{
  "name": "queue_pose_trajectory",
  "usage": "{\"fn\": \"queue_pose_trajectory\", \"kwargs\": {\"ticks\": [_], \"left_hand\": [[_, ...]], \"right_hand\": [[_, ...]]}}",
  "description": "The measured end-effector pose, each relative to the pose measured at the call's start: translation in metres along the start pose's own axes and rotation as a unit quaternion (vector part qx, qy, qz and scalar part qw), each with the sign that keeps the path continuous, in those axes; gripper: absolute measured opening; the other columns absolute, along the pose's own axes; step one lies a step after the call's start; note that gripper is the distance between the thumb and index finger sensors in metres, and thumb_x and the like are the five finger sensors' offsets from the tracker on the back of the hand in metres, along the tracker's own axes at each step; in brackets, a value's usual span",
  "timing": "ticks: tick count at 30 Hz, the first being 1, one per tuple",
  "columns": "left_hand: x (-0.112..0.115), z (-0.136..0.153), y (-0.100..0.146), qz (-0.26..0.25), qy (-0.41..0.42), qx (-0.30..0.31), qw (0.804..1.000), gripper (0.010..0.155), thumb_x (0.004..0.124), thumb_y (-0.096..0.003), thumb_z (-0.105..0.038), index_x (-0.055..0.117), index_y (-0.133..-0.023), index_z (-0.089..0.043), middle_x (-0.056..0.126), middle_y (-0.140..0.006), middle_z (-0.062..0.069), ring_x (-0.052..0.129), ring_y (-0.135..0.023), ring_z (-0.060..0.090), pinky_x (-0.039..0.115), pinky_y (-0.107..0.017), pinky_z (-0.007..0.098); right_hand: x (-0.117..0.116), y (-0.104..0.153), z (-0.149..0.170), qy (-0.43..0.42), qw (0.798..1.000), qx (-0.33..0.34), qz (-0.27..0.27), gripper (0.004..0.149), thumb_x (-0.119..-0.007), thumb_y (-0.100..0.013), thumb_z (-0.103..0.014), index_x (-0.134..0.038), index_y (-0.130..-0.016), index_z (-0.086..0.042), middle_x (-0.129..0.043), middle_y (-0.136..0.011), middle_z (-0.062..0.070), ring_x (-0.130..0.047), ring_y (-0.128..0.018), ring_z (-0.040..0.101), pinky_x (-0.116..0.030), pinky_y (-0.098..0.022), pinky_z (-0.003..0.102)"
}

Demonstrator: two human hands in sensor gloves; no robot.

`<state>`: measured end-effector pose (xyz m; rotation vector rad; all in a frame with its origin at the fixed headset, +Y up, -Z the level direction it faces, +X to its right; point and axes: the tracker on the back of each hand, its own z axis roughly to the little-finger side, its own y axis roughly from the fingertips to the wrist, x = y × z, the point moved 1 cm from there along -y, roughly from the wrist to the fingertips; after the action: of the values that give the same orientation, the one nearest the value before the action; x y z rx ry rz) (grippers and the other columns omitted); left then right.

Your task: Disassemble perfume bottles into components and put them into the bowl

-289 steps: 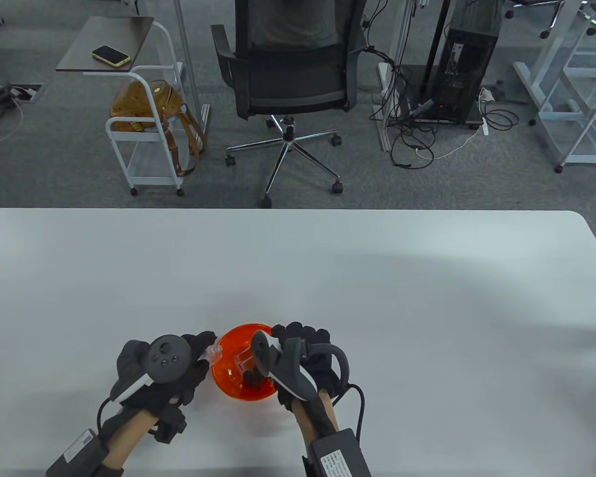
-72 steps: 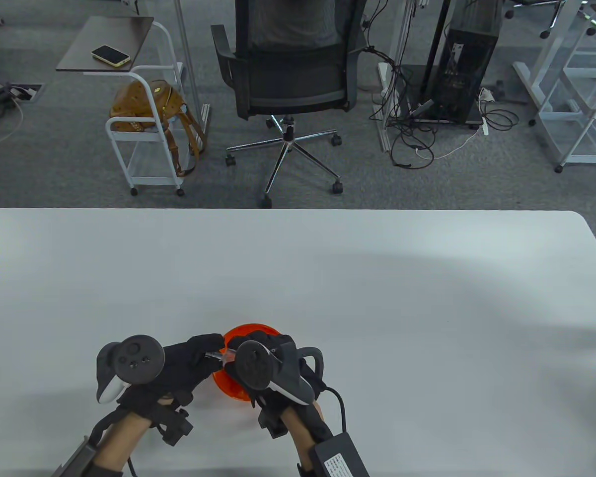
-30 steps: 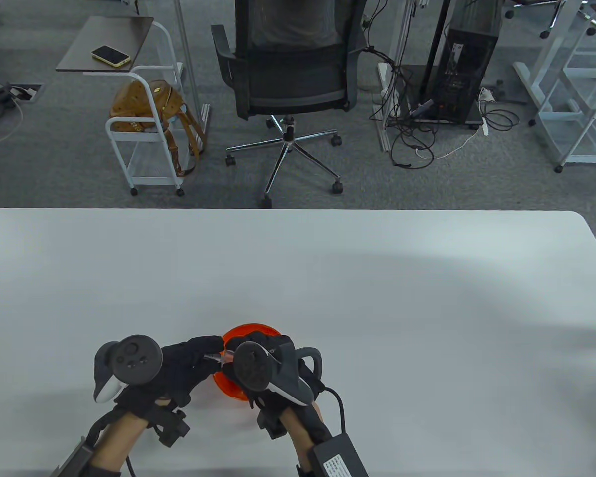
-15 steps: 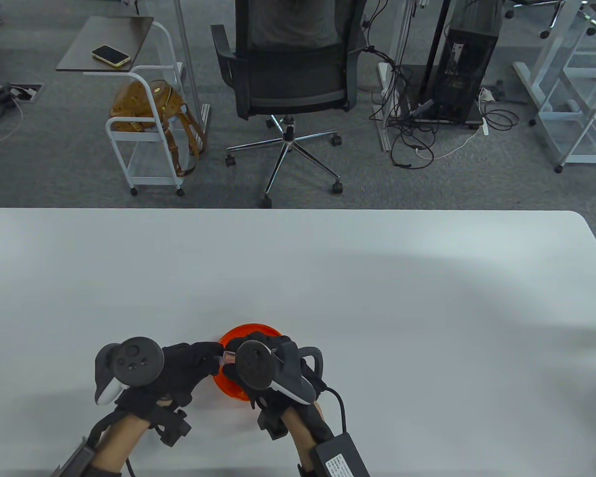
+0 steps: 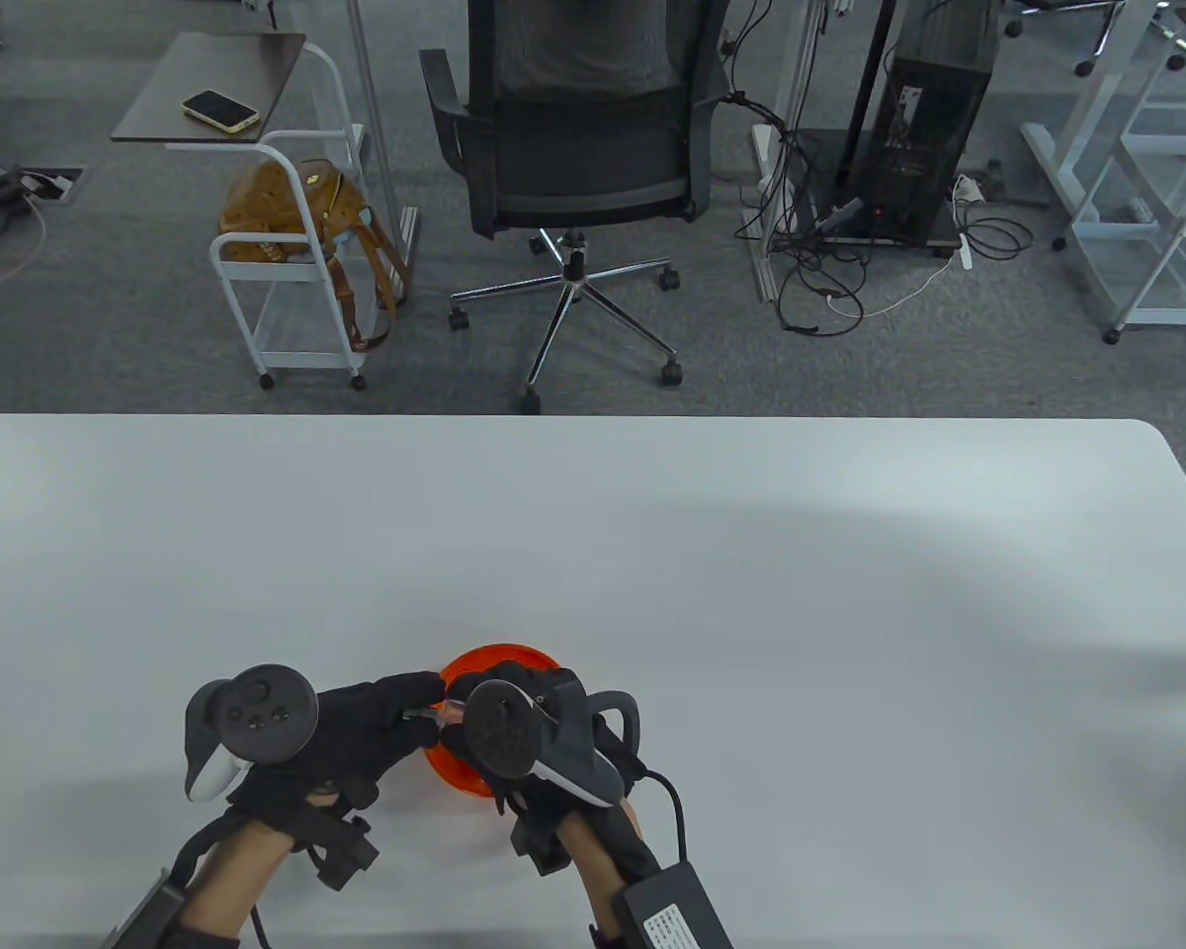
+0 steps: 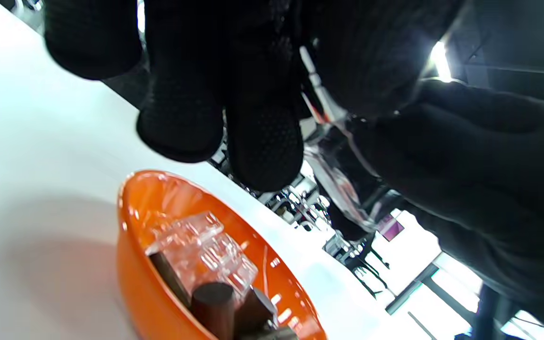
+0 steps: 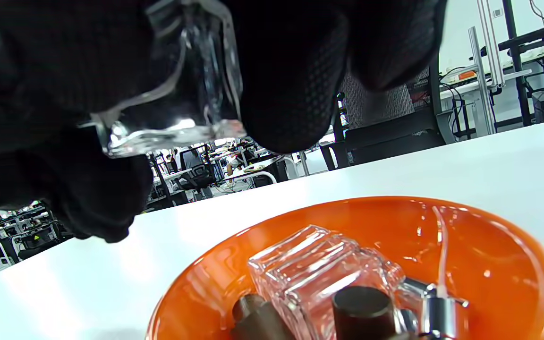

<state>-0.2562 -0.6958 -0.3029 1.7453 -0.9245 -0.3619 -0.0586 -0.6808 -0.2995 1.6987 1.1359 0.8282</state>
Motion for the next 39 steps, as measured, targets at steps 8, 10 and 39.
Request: {"fn": "queue_pose_trajectory", "kwargs": {"ticks": [8,10,39], "left_hand": [[0.000,0.002,0.000,0.001,0.012,-0.001,1.000,0.056,0.082,-0.0437,-0.042,0.090,-0.092,-0.014,0.116,-0.066,0.010,0.109,-0.061,0.032,0.079,-0.054,0.058],[0.001,0.002,-0.001,0.023,0.011,-0.006,1.000,0.055,0.085,-0.0450,-0.035,0.082,-0.096,-0.015,0.114,-0.072,0.009,0.107,-0.065,0.030,0.078,-0.056,0.057],[0.069,-0.041,-0.120,0.199,-0.254,-0.113,0.940,0.051,0.080,-0.0465,-0.030,0.084,-0.097,-0.021,0.094,-0.087,0.014,0.090,-0.079,0.038,0.064,-0.064,0.061]], "right_hand": [[0.001,0.000,-0.001,0.008,1.000,0.002,0.004,0.055,-0.083,-0.031,-0.053,-0.082,-0.081,-0.030,-0.094,-0.079,-0.006,-0.104,-0.057,0.009,-0.078,-0.063,0.052],[0.001,0.000,0.000,-0.003,1.000,0.001,-0.001,0.055,-0.083,-0.031,-0.053,-0.082,-0.081,-0.030,-0.094,-0.079,-0.006,-0.104,-0.057,0.009,-0.078,-0.063,0.052],[0.033,0.005,0.098,0.039,0.986,-0.155,0.037,0.055,-0.083,-0.033,-0.052,-0.082,-0.082,-0.028,-0.094,-0.079,-0.005,-0.104,-0.057,0.010,-0.078,-0.061,0.052]]}}
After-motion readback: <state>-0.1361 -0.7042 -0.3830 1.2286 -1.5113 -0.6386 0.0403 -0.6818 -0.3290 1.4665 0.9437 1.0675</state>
